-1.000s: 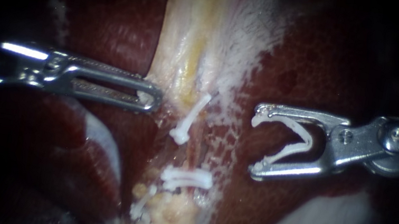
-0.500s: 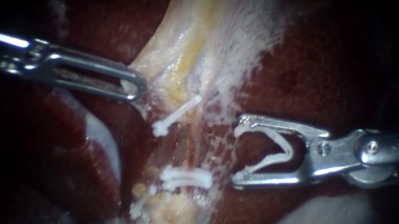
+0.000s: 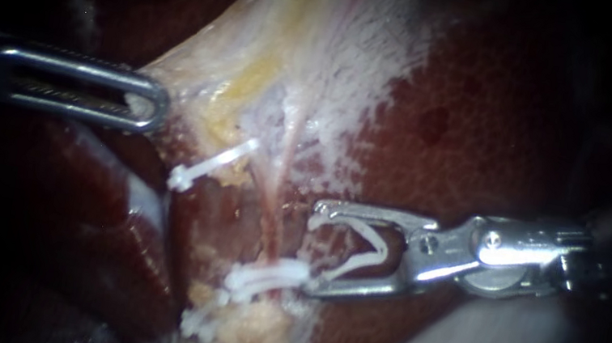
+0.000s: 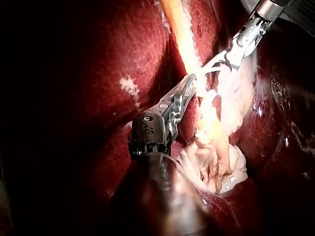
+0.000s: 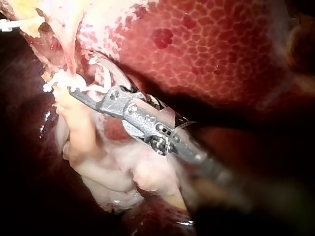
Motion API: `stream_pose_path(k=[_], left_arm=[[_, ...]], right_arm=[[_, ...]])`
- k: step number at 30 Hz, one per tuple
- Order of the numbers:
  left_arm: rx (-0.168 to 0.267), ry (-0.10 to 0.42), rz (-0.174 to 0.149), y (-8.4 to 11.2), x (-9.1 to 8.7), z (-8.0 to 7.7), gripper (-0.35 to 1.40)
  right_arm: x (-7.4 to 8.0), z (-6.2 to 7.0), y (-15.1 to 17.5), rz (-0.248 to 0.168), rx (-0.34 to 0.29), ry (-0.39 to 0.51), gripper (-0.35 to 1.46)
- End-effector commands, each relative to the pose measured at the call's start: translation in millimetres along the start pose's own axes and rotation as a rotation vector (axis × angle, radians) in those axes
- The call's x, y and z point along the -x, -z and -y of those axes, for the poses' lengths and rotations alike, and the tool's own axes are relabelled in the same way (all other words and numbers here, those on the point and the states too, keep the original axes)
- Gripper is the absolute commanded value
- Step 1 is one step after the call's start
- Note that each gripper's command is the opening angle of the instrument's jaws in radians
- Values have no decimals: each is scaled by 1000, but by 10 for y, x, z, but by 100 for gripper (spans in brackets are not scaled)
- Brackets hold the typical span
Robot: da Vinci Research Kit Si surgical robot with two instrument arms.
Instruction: Clipping third clip right tube
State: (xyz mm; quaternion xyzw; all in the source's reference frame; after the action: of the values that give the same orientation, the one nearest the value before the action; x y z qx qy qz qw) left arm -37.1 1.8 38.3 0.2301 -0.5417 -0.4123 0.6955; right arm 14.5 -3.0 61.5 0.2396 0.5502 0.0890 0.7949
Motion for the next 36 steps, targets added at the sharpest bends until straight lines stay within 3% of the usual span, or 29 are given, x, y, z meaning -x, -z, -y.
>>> stream_pose_path(k=[1, 21, 36], left_arm=[[1, -2, 0, 1, 1, 0, -35], [-1, -2, -1, 1, -1, -4, -35], [-2, -3, -1, 1, -2, -8, -35]], right_arm=[[-1, 0, -2, 0, -1, 0, 60], [-27, 0, -50, 1, -25, -11, 60], [-42, 8, -44, -2, -41, -18, 50]])
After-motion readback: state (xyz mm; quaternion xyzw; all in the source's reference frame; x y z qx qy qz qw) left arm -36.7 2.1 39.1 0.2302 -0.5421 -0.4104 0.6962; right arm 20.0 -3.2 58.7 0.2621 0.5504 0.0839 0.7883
